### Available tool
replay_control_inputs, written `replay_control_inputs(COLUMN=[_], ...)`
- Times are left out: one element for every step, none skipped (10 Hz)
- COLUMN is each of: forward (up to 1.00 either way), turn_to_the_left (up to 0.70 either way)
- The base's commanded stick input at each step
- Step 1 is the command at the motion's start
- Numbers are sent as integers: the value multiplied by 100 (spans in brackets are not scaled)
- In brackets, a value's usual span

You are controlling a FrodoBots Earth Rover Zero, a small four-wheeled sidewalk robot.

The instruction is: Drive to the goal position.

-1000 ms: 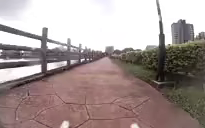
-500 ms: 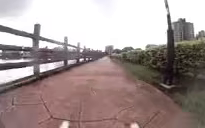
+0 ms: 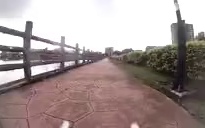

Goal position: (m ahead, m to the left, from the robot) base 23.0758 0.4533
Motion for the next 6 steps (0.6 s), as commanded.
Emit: replay_control_inputs(forward=[70, 70, 70, 70, 70, 70], turn_to_the_left=[0, 0, 0, 0, 0, 0])
